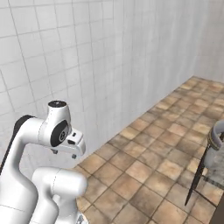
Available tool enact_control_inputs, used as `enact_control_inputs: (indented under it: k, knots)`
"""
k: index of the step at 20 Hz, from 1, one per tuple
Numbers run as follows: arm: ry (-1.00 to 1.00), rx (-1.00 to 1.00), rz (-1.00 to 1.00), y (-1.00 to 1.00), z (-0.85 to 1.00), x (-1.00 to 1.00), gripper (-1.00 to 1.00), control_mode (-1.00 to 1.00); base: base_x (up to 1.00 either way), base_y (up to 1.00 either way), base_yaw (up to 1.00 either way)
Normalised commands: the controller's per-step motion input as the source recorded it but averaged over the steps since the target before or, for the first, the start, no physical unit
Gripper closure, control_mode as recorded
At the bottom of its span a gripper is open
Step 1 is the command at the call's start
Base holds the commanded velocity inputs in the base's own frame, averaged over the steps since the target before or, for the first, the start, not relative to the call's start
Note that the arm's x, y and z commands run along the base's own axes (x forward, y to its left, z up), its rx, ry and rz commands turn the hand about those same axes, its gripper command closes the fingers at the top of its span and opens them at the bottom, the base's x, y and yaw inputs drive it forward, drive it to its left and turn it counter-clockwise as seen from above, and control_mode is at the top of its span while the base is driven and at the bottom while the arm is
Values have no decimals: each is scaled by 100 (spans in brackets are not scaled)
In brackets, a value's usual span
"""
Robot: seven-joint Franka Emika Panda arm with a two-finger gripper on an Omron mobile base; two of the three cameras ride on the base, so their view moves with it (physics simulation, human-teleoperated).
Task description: Four empty soda cans are scattered around the kitchen. Gather all the cans and cluster them next to the stove for recycling.
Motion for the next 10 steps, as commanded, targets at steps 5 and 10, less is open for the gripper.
enact_control_inputs:
  k: [5,10]
  knots:
    - [0,0,0,0,0,0,-100,100,100,74,-42]
    - [0,0,0,0,0,0,-100,100,100,47,-52]
